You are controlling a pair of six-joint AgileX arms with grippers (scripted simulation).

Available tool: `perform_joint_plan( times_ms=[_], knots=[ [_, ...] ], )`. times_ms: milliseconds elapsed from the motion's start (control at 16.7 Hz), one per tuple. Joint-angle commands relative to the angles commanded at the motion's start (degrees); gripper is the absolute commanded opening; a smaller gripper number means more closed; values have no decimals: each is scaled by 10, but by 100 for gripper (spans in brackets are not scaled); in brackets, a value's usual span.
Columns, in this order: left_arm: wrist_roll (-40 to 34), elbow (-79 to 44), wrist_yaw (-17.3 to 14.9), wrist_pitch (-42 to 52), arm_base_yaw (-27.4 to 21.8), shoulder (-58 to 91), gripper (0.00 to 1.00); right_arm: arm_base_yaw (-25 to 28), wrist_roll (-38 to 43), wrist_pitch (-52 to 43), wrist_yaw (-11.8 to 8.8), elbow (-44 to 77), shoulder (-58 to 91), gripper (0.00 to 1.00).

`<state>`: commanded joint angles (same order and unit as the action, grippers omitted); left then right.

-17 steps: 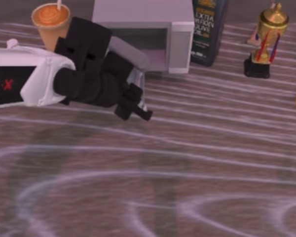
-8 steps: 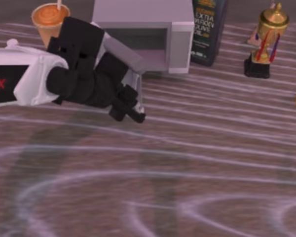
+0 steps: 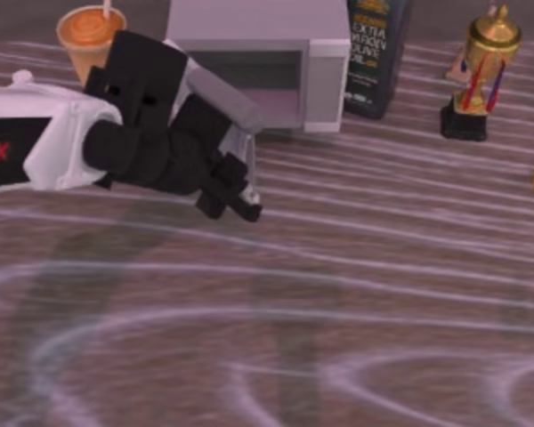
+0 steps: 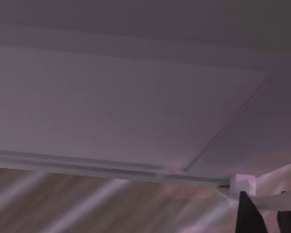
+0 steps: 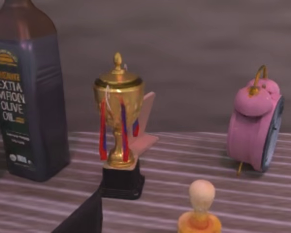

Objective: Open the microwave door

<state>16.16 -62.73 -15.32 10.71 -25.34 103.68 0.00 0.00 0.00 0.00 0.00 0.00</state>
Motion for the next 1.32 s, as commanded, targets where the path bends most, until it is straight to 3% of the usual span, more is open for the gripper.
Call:
perform_joint_plan(
  times_ms=[900, 1320],
  knots=[
    [0, 0, 0, 0, 0, 0, 0, 0, 0, 0, 0, 0, 0, 100],
    [30, 4, -24, 8, 12, -5, 0, 0, 0, 0, 0, 0, 0, 100]
  ],
)
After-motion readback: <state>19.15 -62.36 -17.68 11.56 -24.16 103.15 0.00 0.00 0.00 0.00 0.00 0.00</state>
